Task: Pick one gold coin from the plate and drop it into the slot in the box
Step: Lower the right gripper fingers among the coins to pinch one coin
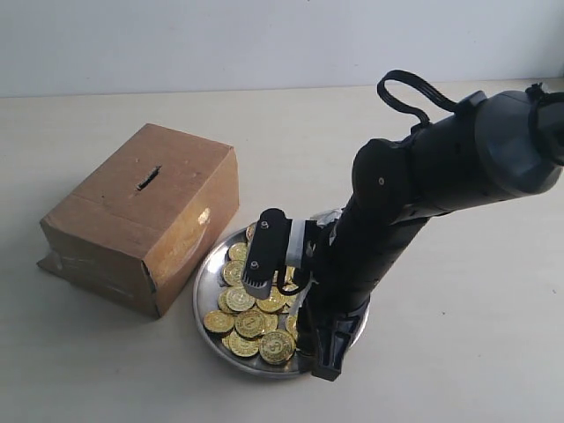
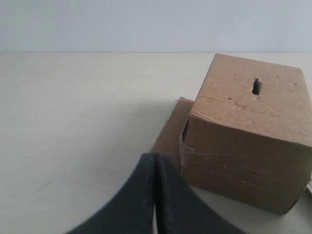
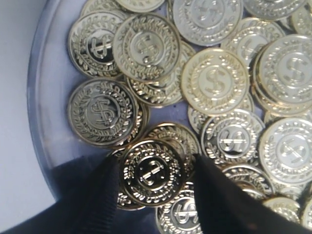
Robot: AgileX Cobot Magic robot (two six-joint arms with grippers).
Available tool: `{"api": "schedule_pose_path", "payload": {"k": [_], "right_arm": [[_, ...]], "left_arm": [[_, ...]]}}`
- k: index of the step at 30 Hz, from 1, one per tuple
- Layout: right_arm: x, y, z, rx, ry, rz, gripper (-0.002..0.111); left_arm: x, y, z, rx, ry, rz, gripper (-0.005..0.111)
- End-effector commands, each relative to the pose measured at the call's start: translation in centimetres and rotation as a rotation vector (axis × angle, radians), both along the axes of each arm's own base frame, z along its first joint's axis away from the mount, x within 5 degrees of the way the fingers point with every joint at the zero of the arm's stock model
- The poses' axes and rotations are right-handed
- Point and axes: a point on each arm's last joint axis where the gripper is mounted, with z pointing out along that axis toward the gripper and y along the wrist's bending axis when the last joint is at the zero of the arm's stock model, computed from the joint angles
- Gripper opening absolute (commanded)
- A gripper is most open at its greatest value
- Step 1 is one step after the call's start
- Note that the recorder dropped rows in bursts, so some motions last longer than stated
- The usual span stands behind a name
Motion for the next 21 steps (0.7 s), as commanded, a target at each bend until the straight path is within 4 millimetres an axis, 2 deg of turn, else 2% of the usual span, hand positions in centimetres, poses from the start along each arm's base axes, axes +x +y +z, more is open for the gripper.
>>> {"api": "schedule_pose_path", "payload": {"k": [1,11,18,21], "right_arm": [[0.12,0.09,-0.11,-0.001,-0.013,0.009,0.045],[0.16,0.10,-0.11,0.000,-0.016,0.008,0.032],[0.20,0.11,-0.10,0.002,-0.020,0.007,0.018],[0.20,0.11,-0.10,0.002,-0.020,0.007,0.017]], "left_arm": [[0.00,0.03,0.13,-0.001,-0.016,0.005,0.000],[0.00,0.03,0.13,-0.001,-0.016,0.005,0.000],[0.00,0.03,0.13,-0.001,-0.016,0.005,0.000],[0.00,0.03,0.13,-0.001,-0.016,0.005,0.000]]}}
